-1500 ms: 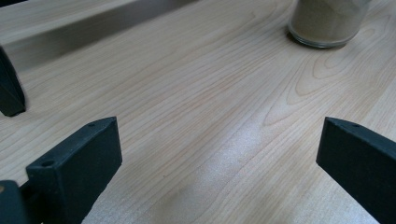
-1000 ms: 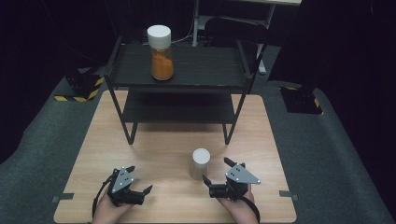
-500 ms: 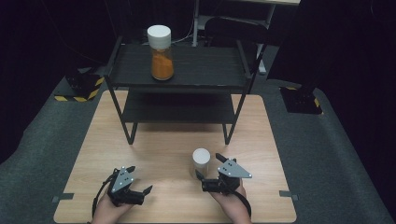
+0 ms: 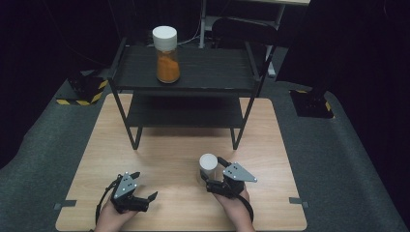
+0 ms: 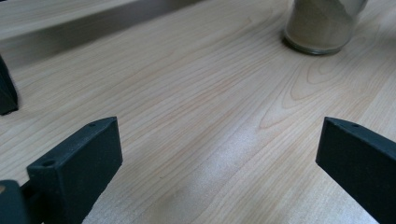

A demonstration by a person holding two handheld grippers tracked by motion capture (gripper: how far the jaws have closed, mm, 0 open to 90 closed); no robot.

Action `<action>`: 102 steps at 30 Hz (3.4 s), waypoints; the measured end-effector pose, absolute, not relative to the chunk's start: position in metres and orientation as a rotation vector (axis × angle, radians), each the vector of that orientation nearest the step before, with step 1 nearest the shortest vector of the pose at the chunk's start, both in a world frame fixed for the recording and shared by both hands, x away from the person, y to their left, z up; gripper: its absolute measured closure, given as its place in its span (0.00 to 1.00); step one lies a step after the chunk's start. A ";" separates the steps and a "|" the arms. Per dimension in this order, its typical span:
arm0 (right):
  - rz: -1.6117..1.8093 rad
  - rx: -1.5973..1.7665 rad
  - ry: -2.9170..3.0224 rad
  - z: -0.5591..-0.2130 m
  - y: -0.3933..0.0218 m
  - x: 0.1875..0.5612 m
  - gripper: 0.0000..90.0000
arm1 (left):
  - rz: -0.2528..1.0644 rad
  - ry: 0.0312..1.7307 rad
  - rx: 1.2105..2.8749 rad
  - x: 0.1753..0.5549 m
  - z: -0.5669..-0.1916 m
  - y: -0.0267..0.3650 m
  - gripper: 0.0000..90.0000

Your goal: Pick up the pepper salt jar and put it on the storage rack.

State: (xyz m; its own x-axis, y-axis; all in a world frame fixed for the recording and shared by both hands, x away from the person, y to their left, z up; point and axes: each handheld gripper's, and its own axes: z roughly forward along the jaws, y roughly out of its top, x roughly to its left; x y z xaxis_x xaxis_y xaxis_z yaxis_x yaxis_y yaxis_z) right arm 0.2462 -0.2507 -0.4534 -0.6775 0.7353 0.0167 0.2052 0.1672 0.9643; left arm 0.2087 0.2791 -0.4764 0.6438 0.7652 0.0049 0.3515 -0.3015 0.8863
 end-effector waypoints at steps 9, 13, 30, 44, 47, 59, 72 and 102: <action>1.555 0.848 1.974 -0.458 -0.245 0.248 0.30 | 0.518 0.886 1.880 0.210 -0.478 0.282 0.01; 1.563 0.835 1.954 -0.460 -0.242 0.250 0.34 | 0.525 0.900 1.876 0.211 -0.478 0.281 0.01; 1.568 0.822 1.925 -0.464 -0.242 0.247 0.37 | 0.540 0.904 1.875 0.209 -0.478 0.281 0.01; 1.560 0.804 1.889 -0.434 -0.261 0.232 0.37 | 0.565 0.876 1.917 0.209 -0.475 0.274 0.01; 1.564 0.803 1.882 -0.425 -0.265 0.228 0.37 | 0.545 0.863 1.928 0.210 -0.475 0.275 0.01; 1.574 0.799 1.851 -0.394 -0.276 0.218 0.37 | 0.531 0.861 1.930 0.210 -0.474 0.276 0.01; 1.593 0.779 1.798 -0.355 -0.286 0.214 0.37 | 0.515 0.852 1.929 0.212 -0.475 0.279 0.01; 1.584 0.688 1.729 -0.250 -0.275 0.229 0.37 | 0.506 0.847 1.930 0.213 -0.474 0.280 0.01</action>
